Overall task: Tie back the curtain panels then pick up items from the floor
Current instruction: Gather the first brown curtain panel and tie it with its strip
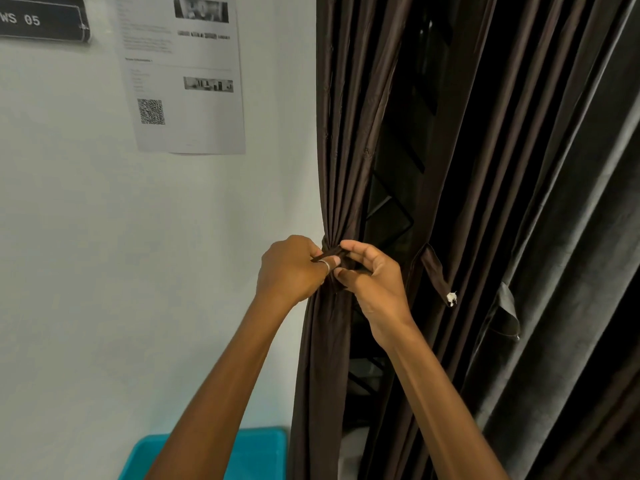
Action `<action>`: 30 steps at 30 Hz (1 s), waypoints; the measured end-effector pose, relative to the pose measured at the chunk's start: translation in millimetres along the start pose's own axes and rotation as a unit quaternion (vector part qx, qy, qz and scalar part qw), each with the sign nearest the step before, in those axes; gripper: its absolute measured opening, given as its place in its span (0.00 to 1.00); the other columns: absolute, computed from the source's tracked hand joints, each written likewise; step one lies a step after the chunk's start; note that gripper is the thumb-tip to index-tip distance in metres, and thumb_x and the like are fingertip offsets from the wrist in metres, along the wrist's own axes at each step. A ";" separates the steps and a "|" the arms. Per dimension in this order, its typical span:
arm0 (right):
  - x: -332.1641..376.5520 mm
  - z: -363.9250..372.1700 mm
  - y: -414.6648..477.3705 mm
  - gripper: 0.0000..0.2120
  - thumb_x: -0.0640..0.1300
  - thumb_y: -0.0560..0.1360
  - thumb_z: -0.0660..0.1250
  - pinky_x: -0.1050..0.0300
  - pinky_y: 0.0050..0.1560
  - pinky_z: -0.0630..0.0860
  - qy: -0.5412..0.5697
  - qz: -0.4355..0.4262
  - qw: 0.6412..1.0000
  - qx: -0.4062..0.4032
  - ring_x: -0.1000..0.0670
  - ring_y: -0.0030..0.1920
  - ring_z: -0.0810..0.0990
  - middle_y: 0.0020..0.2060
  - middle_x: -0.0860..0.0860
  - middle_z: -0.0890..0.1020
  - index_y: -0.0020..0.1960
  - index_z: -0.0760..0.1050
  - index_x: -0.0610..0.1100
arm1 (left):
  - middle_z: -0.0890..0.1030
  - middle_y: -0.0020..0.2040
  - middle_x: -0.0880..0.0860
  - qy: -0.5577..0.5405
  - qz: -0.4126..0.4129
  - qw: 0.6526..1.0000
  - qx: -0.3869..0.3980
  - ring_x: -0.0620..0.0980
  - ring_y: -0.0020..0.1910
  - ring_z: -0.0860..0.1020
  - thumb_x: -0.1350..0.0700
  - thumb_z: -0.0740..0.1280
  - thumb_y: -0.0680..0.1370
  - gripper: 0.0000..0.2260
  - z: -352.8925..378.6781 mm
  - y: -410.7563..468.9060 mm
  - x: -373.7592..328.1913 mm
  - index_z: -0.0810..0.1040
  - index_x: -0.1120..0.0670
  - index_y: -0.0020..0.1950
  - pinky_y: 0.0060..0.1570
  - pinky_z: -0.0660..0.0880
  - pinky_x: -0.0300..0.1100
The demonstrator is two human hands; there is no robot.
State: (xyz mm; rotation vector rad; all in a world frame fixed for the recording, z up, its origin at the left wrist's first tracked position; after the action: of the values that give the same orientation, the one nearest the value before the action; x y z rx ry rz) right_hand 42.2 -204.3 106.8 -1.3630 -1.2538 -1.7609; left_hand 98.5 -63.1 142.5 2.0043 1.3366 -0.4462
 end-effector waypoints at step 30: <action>90.5 15.0 -11.6 0.10 0.31 0.81 0.63 0.65 0.49 0.78 -0.367 -0.408 0.834 0.061 0.56 0.48 0.80 0.51 0.48 0.81 0.59 0.77 0.40 | 0.80 0.39 0.36 -0.143 0.216 0.958 0.123 0.39 0.34 0.77 0.50 0.55 0.86 0.05 7.4 2.2 -21.4 0.70 0.45 0.54 0.36 0.76 0.32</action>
State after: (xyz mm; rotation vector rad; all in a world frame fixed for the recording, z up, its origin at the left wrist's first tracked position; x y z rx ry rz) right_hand 10.0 -177.2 189.0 -1.6207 -2.6375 -1.5963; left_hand 92.2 -83.2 151.1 2.2516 0.6662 -0.6879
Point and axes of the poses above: each hand's wrist, its own y-axis towards the middle knuckle, its own z-axis out of the palm, x = y × z, the point moved 9 cm from there along y, towards the middle knuckle
